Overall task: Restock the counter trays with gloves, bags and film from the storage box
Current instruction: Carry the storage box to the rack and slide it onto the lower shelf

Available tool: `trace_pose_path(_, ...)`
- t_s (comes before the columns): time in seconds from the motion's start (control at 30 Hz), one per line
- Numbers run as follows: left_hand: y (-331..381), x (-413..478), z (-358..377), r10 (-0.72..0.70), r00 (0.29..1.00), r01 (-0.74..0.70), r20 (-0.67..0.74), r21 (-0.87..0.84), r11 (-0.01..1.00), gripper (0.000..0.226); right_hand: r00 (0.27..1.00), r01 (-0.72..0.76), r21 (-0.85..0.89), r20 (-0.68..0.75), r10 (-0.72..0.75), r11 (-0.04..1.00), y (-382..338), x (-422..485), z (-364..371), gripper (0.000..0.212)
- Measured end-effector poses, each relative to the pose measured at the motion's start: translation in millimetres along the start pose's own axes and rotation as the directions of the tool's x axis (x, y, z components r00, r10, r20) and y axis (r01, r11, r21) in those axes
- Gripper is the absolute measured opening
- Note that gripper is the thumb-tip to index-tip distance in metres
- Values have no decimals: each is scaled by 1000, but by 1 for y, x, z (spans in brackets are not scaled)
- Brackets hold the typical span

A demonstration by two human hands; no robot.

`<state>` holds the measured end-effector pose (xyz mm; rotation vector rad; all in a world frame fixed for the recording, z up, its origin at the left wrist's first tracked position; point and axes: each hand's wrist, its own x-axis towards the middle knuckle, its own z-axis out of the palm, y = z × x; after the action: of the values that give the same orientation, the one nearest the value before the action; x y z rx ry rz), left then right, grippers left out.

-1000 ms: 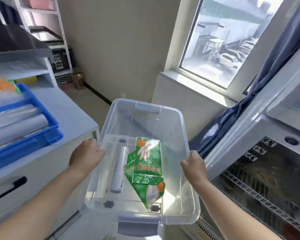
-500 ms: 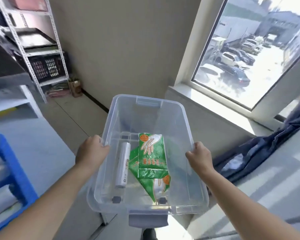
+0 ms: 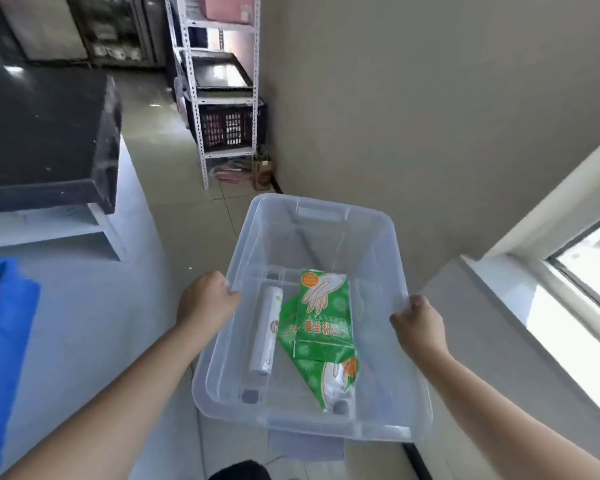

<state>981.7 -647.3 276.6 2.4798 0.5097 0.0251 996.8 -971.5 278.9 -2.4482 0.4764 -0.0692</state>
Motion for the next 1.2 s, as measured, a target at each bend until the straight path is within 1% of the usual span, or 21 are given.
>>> trace_pose_path(0.07, -2, 22, 4, -80, 996, 79, -25, -31, 996, 13, 997, 50, 9, 64, -50, 999, -18, 38, 13, 18)
trace_pose_path(0.13, -7, 47, 8, -134, 990, 132, -48, -45, 990, 11, 986, 107, 19, 127, -108, 994, -38, 76, 31, 19)
trace_pose_path(0.23, -13, 96, 12, -188, 974, 181, -128, -65, 981, 10, 968, 157, 33, 192, -160, 987, -70, 131, 63, 14)
trace_pose_path(0.33, -18, 158, 16, -223, 957, 207, -184, -102, 973, 10, 956, 172, 63, 229, -182, 983, -105, 186, 98, 13)
trace_pose_path(0.47, -19, 238, 13, -257, 949, 230, -183, -158, 960, 9, 946, 162, 54, 276, -171, 985, -158, 250, 134, 16)
trace_pose_path(0.63, -12, 332, -3, -309, 931, 266, -194, -218, 939, 8, 931, 206, 5, 307, -198, 979, -230, 330, 174, 16)
trace_pose_path(0.77, -10, 397, -13, -336, 921, 287, -198, -240, 928, 16, 916, 248, 34, 317, -246, 968, -278, 388, 200, 18)
trace_pose_path(0.9, -13, 465, -17, -389, 893, 335, -226, -245, 910, 21, 884, 322, 37, 347, -314, 946, -327, 450, 238, 21)
trace_pose_path(1.0, -14, 518, -21, -426, 868, 373, -255, -231, 898, 25, 859, 359, 58, 370, -354, 932, -367, 500, 275, 19)
trace_pose_path(1.1, -16, 575, -28, -476, 833, 425, -284, -223, 877, 22, 811, 379, 121, 435, -392, 918, -411, 553, 313, 13)
trace_pose_path(1.2, -15, 624, -41, -530, 784, 482, -325, -220, 848, 22, 763, 385, 159, 500, -410, 909, -460, 600, 347, 14)
